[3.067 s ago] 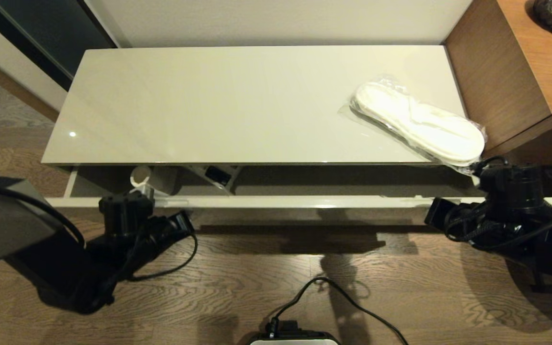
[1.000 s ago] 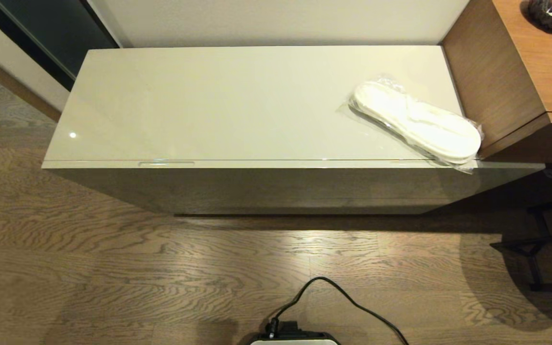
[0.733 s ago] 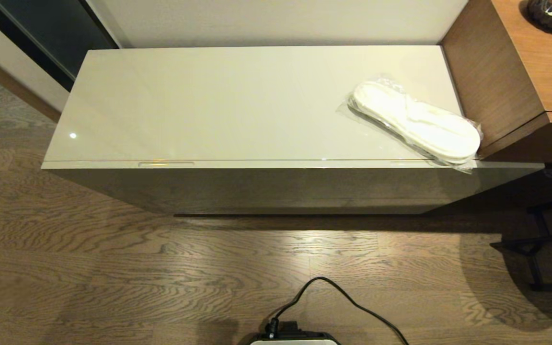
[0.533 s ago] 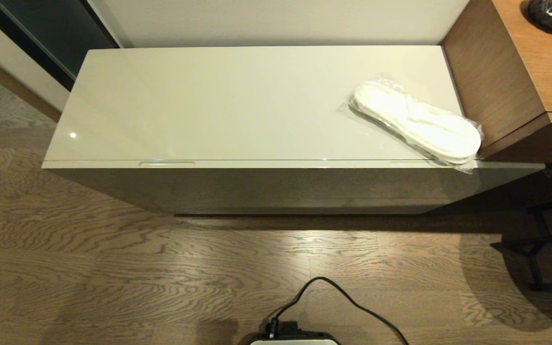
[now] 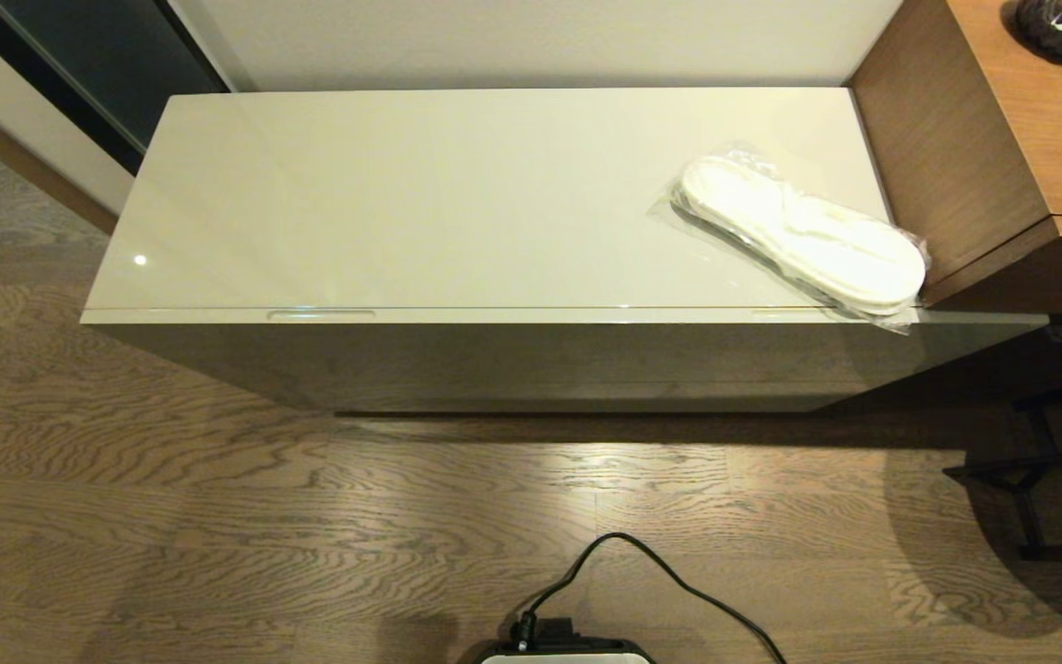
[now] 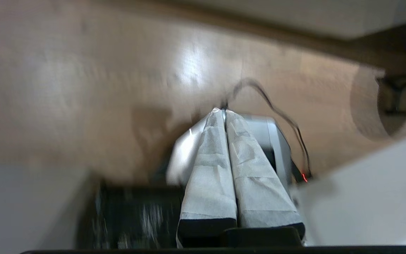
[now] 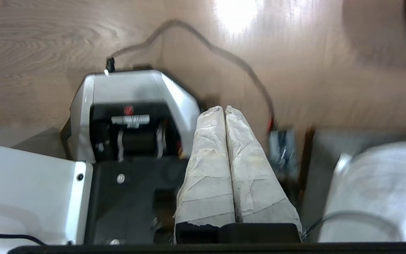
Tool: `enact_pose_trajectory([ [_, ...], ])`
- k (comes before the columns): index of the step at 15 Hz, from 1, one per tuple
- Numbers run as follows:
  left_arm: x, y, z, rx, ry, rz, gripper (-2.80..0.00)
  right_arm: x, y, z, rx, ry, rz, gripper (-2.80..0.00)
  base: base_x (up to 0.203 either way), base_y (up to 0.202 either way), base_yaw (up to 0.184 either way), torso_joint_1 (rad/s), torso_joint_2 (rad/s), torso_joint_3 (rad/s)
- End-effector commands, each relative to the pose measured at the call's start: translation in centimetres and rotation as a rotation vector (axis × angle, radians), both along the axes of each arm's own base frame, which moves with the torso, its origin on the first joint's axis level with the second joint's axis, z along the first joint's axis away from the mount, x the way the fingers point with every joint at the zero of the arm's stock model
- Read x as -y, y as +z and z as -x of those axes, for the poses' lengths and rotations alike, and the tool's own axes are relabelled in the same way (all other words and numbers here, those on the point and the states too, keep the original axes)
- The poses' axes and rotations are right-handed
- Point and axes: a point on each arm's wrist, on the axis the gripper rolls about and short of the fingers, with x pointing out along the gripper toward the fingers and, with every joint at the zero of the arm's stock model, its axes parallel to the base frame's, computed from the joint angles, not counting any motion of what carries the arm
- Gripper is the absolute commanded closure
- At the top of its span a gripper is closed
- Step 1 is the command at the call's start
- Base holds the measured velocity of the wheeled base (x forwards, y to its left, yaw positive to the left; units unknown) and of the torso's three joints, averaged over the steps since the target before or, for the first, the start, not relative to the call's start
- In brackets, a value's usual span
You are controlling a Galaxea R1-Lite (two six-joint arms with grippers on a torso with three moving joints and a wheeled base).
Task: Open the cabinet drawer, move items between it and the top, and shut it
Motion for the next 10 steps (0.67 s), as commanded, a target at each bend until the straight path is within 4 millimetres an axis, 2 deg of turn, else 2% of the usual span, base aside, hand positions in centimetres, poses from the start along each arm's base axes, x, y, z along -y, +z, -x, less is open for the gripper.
enact_pose_trajectory([
  [1,0.0,-0.1,-0.7,0.039,0.004,-0.025,0.0,0.0,0.8,0.3,0.042,0.039,0.041,0.0,0.0,0.0,0.0,0.0,0.0,0.0],
  [2,0.0,-0.1,-0.8,0.045,0.004,-0.033,0.0,0.0,0.7,0.3,0.045,0.039,0.044,0.0,0.0,0.0,0.0,0.0,0.0,0.0],
  [4,-0.1,0.0,-2.3,0.163,0.013,-0.082,0.0,0.8,-0.1,0.8,0.065,0.1,0.06,0.0,0.0,0.0,0.0,0.0,0.0,0.0],
  [6,-0.1,-0.3,-4.2,0.288,0.032,-0.096,0.0,0.9,-2.3,1.5,0.125,0.101,0.077,0.0,0.0,0.0,0.0,0.0,0.0,0.0],
  [7,-0.1,-0.4,-4.9,0.365,0.04,-0.097,0.0,0.8,-4.0,1.2,0.171,0.096,0.092,0.0,0.0,0.0,0.0,0.0,0.0,0.0],
  [8,-0.1,-0.6,-5.6,0.427,0.045,-0.099,0.0,0.8,-4.8,0.3,0.228,0.091,0.105,0.0,0.0,0.0,0.0,0.0,0.0,0.0],
  [10,-0.1,-1.5,-6.6,0.505,0.047,-0.109,0.0,0.8,-5.6,-1.3,0.324,0.081,0.117,0.0,0.0,0.0,0.0,0.0,0.0,0.0],
])
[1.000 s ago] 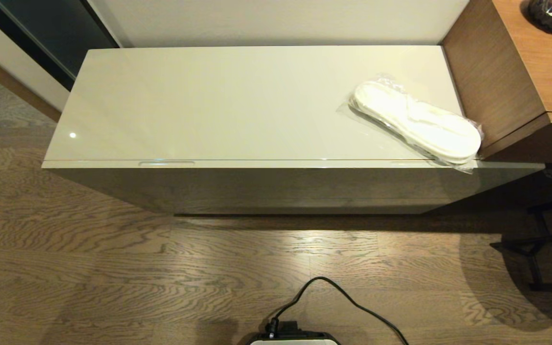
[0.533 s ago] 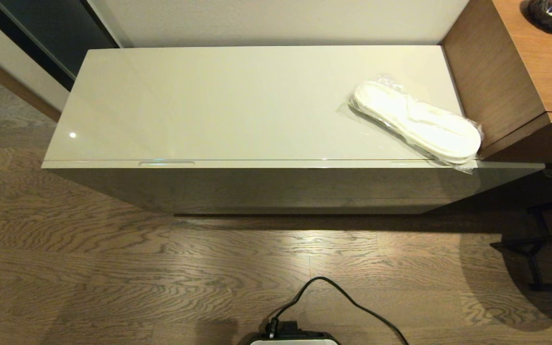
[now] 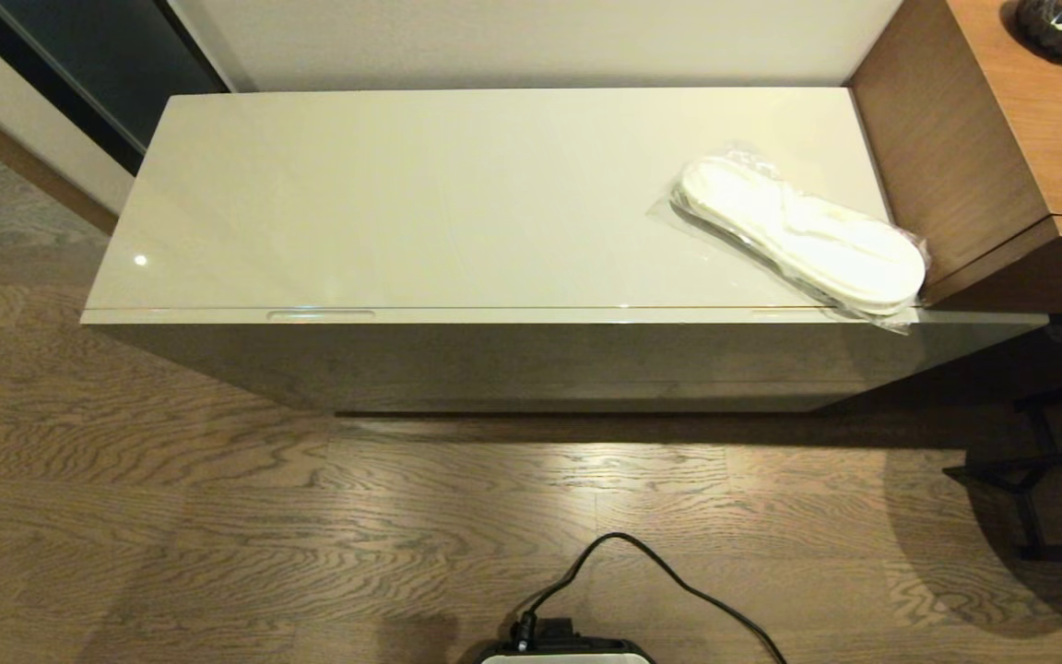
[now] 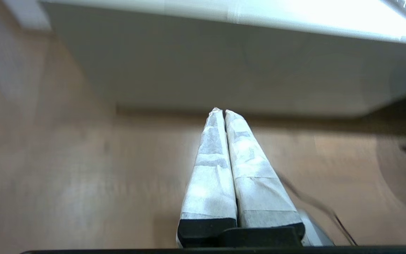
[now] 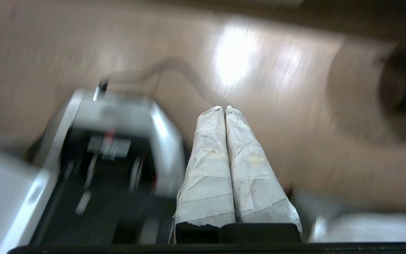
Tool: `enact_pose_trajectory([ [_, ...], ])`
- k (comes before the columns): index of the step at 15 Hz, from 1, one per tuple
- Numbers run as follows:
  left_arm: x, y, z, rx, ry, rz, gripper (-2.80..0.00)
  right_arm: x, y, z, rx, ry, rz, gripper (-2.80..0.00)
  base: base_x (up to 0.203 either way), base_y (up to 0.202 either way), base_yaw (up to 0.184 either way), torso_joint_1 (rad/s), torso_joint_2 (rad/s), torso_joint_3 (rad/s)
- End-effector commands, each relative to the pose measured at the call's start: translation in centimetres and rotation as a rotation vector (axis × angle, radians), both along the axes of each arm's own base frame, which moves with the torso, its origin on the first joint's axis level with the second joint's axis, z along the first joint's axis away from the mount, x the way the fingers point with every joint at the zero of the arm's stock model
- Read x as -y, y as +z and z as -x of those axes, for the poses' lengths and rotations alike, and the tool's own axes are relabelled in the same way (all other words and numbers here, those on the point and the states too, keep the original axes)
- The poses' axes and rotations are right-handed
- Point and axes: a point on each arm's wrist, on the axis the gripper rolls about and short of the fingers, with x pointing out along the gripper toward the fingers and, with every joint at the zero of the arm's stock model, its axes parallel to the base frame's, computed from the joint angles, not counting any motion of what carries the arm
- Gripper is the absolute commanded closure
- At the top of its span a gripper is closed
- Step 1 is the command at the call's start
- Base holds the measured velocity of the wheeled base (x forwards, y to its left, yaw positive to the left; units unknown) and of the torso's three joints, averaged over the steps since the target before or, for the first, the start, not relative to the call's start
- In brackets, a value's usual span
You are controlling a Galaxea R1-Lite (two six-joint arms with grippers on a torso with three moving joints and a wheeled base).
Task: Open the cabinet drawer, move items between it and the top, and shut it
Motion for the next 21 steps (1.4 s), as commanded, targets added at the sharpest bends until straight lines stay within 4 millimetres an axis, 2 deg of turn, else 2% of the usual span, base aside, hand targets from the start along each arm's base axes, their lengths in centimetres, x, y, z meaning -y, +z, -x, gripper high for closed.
enact_pose_trajectory([
  [1,0.0,-1.7,-1.6,0.103,0.003,-0.022,0.0,0.0,-1.5,-1.8,0.163,-0.006,0.001,0.0,0.0,0.0,0.0,0.0,0.0,0.0],
  [3,0.0,-2.9,-2.2,0.12,0.042,-0.102,0.0,0.0,-2.8,-3.8,0.312,-0.037,0.006,0.0,0.0,0.0,0.0,0.0,0.0,0.0],
  [5,-0.2,-3.6,-2.3,0.047,0.09,-0.106,0.0,0.1,-2.9,-4.4,0.462,-0.071,-0.004,0.0,0.0,0.0,0.0,0.0,0.0,0.0],
  [6,-0.2,-4.1,-2.4,-0.004,0.129,-0.131,0.0,0.1,-3.1,-4.5,0.462,-0.084,-0.009,0.0,0.0,0.0,0.0,0.0,0.0,0.0],
  [7,-0.3,-4.6,-2.5,-0.052,0.153,-0.158,0.0,0.2,-4.0,-4.7,0.387,-0.097,-0.021,0.0,0.0,0.0,0.0,0.0,0.0,0.0],
  [10,-0.3,-5.6,-2.5,-0.145,0.152,-0.163,0.0,0.2,-5.1,-4.7,0.276,-0.12,-0.109,0.0,0.0,0.0,0.0,0.0,0.0,0.0],
  [21,-0.3,-5.6,-2.5,-0.145,0.152,-0.157,0.0,0.2,-5.1,-4.7,0.284,-0.12,-0.111,0.0,0.0,0.0,0.0,0.0,0.0,0.0],
])
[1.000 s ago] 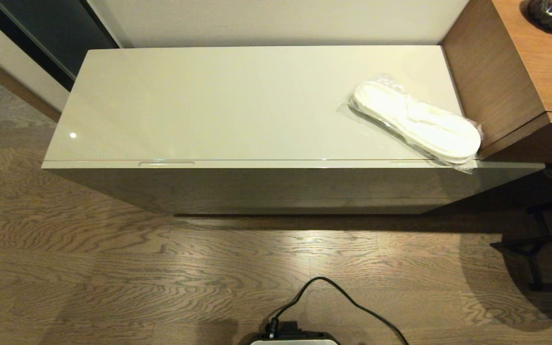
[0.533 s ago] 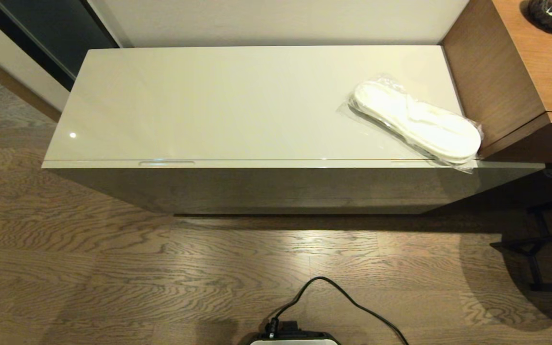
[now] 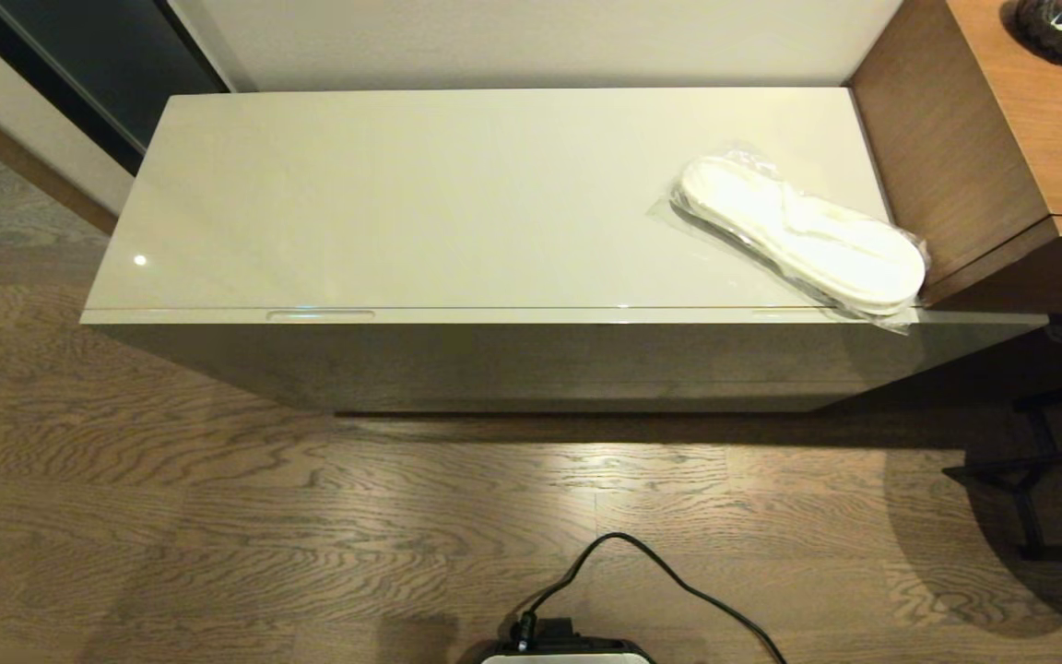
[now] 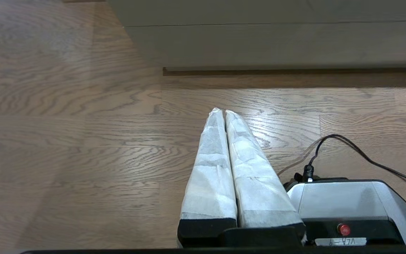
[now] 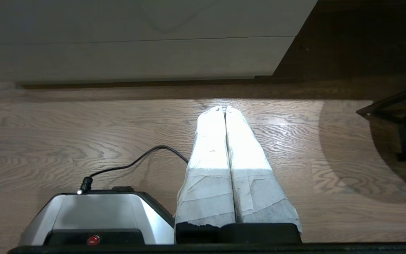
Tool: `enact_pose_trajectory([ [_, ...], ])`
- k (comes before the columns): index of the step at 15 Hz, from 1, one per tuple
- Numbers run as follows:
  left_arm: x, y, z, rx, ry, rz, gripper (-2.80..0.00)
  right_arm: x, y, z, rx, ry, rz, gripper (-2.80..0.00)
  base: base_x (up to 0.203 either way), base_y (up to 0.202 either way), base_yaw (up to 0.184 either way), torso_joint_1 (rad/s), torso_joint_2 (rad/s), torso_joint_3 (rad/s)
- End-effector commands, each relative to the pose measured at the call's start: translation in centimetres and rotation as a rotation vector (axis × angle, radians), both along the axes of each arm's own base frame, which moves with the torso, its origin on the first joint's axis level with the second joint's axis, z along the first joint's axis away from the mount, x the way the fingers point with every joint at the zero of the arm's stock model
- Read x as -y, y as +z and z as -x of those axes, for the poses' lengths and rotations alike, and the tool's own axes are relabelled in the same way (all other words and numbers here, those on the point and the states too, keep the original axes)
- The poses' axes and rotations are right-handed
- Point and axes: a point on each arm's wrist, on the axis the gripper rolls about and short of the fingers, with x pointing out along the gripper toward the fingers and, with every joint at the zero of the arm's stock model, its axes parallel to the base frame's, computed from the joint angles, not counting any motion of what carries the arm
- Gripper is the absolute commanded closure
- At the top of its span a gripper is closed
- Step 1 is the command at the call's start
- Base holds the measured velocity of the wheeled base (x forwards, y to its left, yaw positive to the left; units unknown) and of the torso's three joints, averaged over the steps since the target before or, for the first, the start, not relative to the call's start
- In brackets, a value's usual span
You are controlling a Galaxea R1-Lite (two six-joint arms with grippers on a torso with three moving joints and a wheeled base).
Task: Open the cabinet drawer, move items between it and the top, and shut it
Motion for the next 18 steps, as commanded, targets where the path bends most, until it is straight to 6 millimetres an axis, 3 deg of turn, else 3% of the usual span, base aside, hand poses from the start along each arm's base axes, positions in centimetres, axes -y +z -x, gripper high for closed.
enact_pose_trajectory([
  [1,0.0,-0.01,-0.03,-0.002,0.0,0.001,0.0,0.0,-0.04,-0.03,-0.004,0.001,-0.002,0.0,0.0,0.0,0.0,0.0,0.0,0.0],
  [18,0.0,-0.01,-0.03,-0.002,0.0,0.001,0.0,0.02,-0.08,-0.04,-0.006,-0.009,-0.013,0.0,0.0,0.0,0.0,0.0,0.0,0.0],
])
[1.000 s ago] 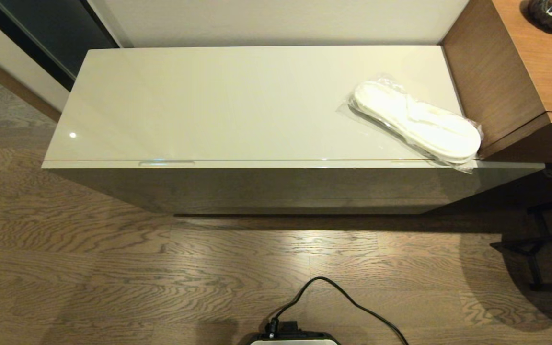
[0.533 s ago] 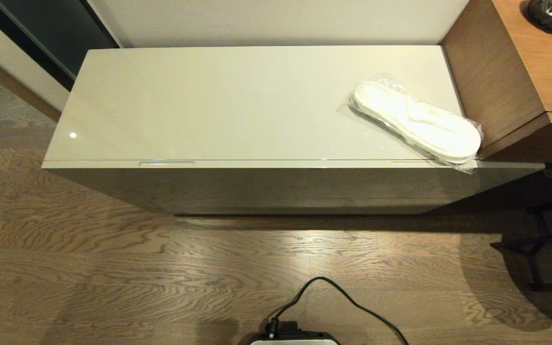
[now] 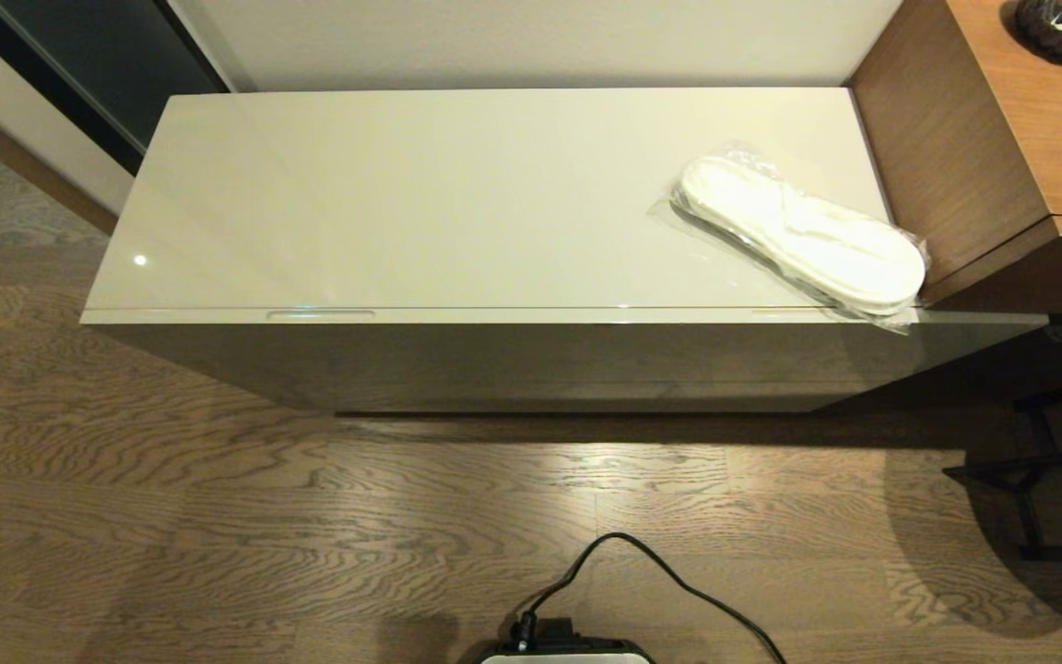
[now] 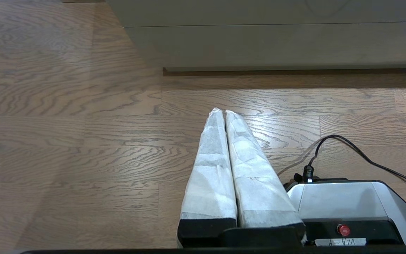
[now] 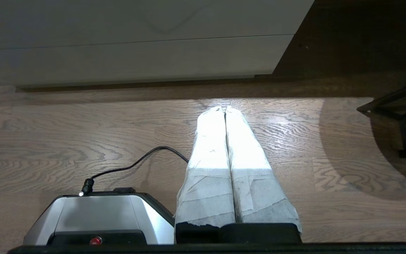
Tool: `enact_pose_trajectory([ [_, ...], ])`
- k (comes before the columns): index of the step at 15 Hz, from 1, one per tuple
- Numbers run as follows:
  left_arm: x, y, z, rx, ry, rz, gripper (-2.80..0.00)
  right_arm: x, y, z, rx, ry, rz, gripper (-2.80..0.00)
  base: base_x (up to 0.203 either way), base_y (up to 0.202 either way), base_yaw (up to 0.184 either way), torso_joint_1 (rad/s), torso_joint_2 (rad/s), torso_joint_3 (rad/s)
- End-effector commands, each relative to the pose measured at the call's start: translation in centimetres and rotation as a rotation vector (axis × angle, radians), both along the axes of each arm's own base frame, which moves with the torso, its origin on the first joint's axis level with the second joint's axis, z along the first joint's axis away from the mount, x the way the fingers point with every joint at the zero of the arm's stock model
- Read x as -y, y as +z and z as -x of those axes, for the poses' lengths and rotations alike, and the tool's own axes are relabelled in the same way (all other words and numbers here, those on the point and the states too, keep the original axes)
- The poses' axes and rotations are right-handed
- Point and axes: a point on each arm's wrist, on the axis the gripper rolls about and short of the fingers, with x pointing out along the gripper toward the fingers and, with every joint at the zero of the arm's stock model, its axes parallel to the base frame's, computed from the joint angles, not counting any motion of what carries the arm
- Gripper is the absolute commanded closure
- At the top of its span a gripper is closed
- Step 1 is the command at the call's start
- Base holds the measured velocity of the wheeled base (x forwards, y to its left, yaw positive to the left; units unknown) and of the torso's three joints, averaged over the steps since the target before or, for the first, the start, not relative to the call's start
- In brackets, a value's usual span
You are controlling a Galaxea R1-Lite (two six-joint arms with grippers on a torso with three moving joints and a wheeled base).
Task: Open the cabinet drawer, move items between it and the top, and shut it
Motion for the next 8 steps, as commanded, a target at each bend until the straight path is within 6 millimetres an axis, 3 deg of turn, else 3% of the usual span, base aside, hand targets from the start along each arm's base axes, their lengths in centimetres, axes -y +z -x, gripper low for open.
enact_pose_trajectory([
  [1,0.0,0.0,-0.01,-0.002,0.001,0.0,0.0,0.0,-0.08,-0.04,-0.005,0.0,-0.001,0.0,0.0,0.0,0.0,0.0,0.0,0.0],
  [8,0.0,0.0,-0.01,-0.002,0.001,0.0,0.0,0.0,-0.08,-0.04,-0.005,-0.001,-0.001,0.0,0.0,0.0,0.0,0.0,0.0,0.0],
])
